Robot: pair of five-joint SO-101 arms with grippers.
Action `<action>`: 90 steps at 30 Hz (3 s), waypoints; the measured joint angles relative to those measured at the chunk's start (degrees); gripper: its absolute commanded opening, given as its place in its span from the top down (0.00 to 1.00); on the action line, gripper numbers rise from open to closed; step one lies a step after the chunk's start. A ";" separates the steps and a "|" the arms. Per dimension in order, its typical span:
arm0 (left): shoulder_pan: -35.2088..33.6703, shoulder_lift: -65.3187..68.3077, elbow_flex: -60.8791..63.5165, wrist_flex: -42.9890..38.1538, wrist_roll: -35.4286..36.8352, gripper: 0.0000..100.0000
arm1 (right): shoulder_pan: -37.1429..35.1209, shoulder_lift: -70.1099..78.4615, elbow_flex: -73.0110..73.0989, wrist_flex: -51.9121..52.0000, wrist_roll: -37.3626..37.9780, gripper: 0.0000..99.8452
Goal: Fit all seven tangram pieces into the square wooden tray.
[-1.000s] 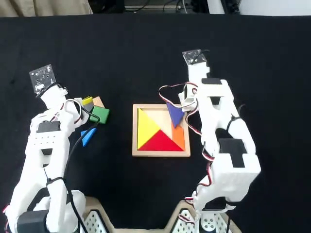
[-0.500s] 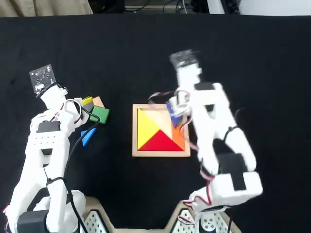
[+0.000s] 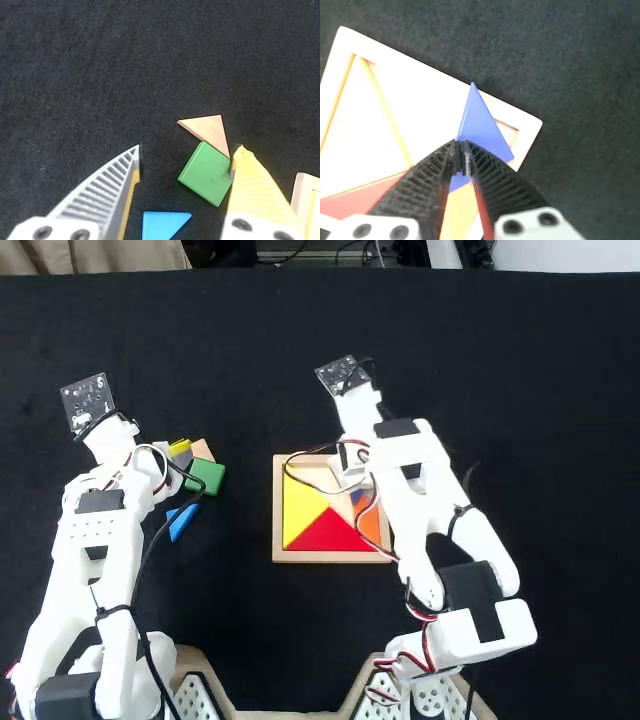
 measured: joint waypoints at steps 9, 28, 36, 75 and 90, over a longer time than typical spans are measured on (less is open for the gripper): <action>0.00 0.00 0.00 0.00 0.00 0.71 | -0.97 0.00 0.00 0.00 0.00 0.99; 0.00 0.00 0.00 0.00 0.00 0.71 | 3.16 0.35 -0.09 0.00 2.37 0.99; 0.00 0.00 0.00 0.00 0.00 0.71 | 3.43 -1.23 0.00 0.00 2.37 0.99; 0.00 0.00 0.00 0.00 0.00 0.71 | 2.02 14.68 -17.93 6.07 4.84 0.99; 0.00 0.00 0.00 0.00 0.00 0.71 | 5.01 -2.99 -1.23 1.93 4.84 0.99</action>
